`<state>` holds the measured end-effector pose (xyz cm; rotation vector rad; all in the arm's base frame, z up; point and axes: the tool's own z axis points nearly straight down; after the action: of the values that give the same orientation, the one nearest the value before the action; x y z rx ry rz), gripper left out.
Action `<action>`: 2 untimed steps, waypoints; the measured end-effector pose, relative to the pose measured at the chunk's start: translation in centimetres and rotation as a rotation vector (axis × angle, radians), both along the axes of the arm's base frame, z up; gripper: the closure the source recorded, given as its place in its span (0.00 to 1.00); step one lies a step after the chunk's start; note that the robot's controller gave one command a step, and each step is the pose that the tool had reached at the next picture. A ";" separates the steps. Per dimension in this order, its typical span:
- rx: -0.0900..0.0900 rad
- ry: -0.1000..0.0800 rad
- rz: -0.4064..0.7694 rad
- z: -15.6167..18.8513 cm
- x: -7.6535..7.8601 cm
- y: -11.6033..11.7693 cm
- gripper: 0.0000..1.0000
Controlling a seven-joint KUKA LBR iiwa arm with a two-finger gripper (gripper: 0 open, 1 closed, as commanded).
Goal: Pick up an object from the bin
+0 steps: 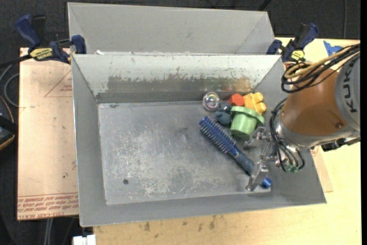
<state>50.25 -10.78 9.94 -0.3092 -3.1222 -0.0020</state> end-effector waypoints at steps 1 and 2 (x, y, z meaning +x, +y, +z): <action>-0.005 -0.022 0.016 -2.5 -0.8 1.3 0.00; -0.003 -0.008 0.039 -0.2 -1.4 -1.6 0.00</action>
Offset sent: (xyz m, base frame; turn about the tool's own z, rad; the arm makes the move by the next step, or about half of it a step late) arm -0.0131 0.0141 -0.0294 -0.0172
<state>48.85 -12.34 9.73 -0.2497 -3.1360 0.0021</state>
